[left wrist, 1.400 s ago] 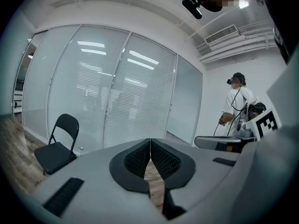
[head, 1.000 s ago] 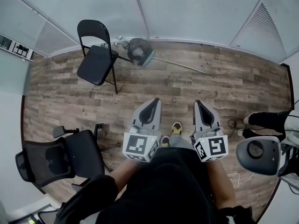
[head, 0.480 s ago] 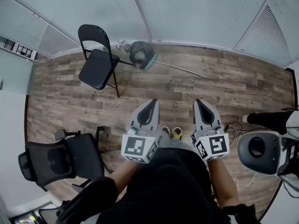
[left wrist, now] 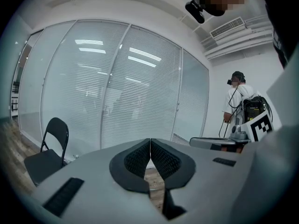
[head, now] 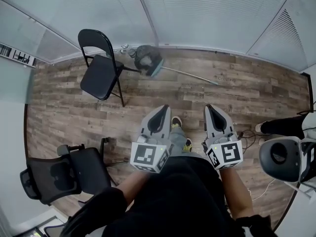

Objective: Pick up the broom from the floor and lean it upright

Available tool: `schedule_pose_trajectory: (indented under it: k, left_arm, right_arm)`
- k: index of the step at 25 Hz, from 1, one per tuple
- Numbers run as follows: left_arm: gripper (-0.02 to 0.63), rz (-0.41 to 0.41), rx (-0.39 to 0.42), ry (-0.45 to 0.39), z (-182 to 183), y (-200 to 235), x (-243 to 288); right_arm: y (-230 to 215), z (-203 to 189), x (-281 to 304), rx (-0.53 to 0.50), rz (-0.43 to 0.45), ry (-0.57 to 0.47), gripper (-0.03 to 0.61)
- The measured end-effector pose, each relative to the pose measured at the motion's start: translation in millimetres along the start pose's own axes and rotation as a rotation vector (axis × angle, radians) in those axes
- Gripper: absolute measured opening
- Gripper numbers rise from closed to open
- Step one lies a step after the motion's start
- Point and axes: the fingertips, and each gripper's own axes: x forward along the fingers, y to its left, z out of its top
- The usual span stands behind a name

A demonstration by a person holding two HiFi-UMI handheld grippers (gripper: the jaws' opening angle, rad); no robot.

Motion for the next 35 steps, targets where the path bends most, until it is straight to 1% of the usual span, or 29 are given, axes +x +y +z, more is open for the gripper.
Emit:
schedule_pose_trajectory:
  k: [3,9,14,18,24,27,30,32,35]
  left_arm:
    - [0.021,-0.004,-0.009,-0.007,9.5,24.5,24.6]
    - [0.021,-0.006,-0.016,-0.026,36.0,83.1,79.2]
    - [0.021,-0.041,-0.016,-0.03,45.6,106.7,113.3]
    - [0.021,-0.075,-0.015,-0.005,45.1,109.7,140.0]
    - [0.021,-0.124,-0.01,0.013,45.4,98.3,171.7]
    - [0.021,-0.128,-0.019,0.019,47.4,94.7,189.2]
    - [0.021,-0.119,-0.015,0.029,49.2,96.2,207.6]
    - [0.021,-0.105,-0.004,0.035,52.6,98.2,224.8]
    - [0.021,-0.098,-0.01,0.037,64.2,95.5,250.6]
  right_arm:
    - [-5.8,4.9,35.8,-0.008,-0.005,0.013,0.015]
    - [-17.0,22.0,118.9,-0.056,0.009,0.021,0.015]
    - [-47.0,30.6,145.0,-0.083,-0.013,0.051,0.015]
    - [-73.8,40.8,155.5,-0.094,-0.033,0.068,0.015]
    - [-100.6,45.1,161.3,-0.101,-0.074,0.076,0.015]
    - [-111.3,44.2,168.2,-0.097,-0.07,0.082,0.015]
    - [-125.8,39.3,179.6,-0.071,-0.069,0.09,0.015]
    - [-141.3,38.5,191.2,-0.052,-0.07,0.091,0.015]
    - [-167.7,46.7,205.0,-0.036,-0.076,0.07,0.015]
